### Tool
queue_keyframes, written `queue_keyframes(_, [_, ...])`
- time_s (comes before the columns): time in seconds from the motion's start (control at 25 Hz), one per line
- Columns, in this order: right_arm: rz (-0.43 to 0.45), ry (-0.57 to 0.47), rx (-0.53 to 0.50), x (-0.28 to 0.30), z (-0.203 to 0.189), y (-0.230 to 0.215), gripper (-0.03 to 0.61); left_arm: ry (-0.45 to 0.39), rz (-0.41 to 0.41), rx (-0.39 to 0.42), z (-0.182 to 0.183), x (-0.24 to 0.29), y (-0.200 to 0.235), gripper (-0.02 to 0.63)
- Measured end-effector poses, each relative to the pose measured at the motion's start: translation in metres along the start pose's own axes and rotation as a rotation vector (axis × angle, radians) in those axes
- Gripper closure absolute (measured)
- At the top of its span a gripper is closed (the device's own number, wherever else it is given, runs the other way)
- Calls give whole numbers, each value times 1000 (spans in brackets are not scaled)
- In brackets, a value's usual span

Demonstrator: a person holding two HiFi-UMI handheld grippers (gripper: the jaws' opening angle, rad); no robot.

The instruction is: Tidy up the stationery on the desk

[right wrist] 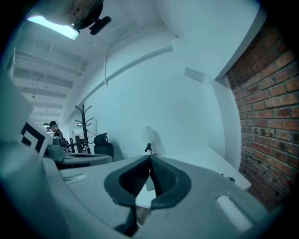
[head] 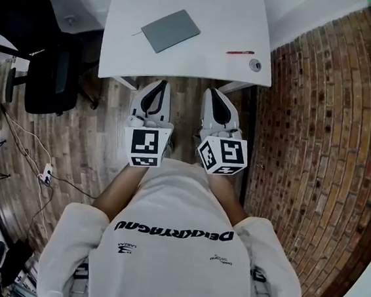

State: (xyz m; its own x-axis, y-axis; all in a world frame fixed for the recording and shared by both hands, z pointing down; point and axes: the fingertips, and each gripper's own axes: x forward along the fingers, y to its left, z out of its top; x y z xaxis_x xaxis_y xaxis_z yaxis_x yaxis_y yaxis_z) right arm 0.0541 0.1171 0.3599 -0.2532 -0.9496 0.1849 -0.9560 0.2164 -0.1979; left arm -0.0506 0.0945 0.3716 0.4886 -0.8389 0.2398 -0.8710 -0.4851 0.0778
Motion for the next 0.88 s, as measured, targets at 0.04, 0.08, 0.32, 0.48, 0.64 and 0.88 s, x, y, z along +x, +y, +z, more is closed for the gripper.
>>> queue_keyframes(0.04, [-6,8,4,13,0,0,584,8,-6,-1,0,10,10,615])
queue_keyframes(0.08, [-13,17,7,25,-1,-2,584,18,-11,-2,0,20,18,615])
queue_keyframes(0.32, [-56,72,43,75,-6,-15,584,95,-46,8,-6,65,47,615])
queue_keyframes(0.48, [-94,101,39,106,-13,-25,583,131,-59,43,-9,96,69,615])
queue_keyframes(0.64, [-120,119,52,141,-20,-41,581,167,-74,80,-11,135,87,615])
queue_keyframes(0.88, [-132,193,127,195,-54,-65,555,226,-94,179,-21,198,109,615])
